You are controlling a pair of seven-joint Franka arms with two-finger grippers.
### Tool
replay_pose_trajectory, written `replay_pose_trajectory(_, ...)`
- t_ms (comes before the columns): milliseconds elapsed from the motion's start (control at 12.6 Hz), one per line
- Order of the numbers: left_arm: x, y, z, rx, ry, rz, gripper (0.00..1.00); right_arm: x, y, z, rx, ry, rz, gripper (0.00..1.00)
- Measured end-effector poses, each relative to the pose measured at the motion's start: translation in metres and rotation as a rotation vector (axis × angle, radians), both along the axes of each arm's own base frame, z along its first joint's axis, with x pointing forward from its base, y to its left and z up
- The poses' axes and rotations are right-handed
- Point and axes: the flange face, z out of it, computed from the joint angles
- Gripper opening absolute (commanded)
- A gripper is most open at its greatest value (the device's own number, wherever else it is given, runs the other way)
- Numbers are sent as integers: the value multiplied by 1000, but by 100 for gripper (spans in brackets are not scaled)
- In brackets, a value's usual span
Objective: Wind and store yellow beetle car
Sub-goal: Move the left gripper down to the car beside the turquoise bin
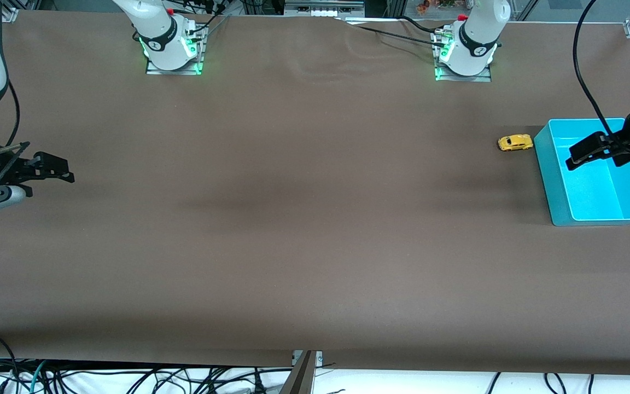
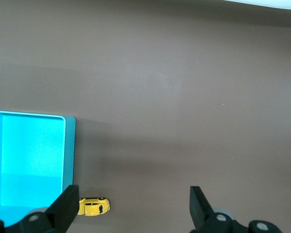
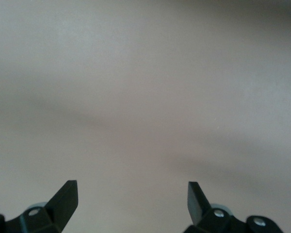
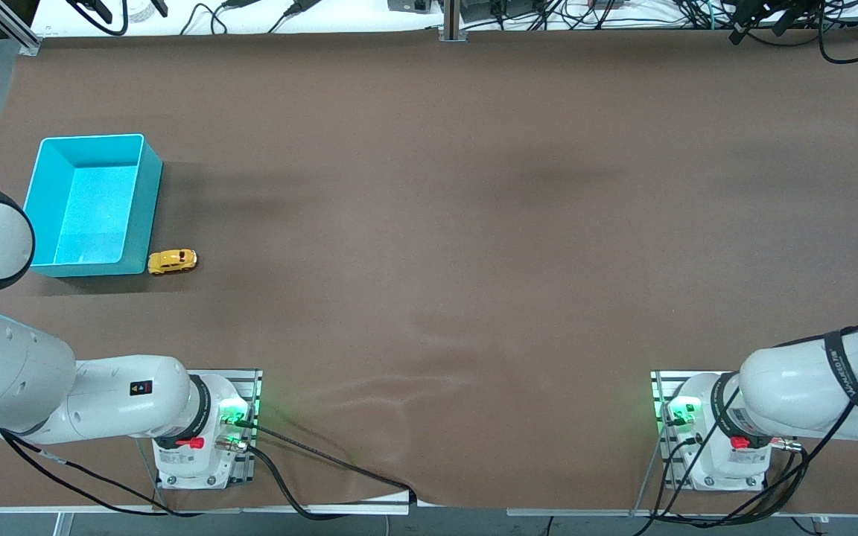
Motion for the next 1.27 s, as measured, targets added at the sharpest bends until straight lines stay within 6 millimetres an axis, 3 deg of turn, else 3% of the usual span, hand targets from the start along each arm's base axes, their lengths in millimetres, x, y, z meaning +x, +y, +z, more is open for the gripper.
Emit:
replay_pose_trajectory(238,0,7,-1,1,4,13,100,-5,5,14,-4,4,-39,100)
replay_pose_trajectory(396,-3,26,-9,0,46,71,100,-9,4,23,-9,30,-37,100)
replay_pose_trajectory(634,-15,55,-31,5,178,297,100,-12,1,32,-26,41,-40,100)
replay_pose_trajectory(952,-46,74,-88,108,301,473,100,-14,-14,43,-54,23,-64,100)
replay_pose_trajectory(1110,-74,97,-114,115,293,568,100,-22,-23,70,-111,-23,-72,100)
replay_pose_trajectory(1269,-108,114,-153,118,253,677,100,-34,-18,97,-122,-66,-69,100)
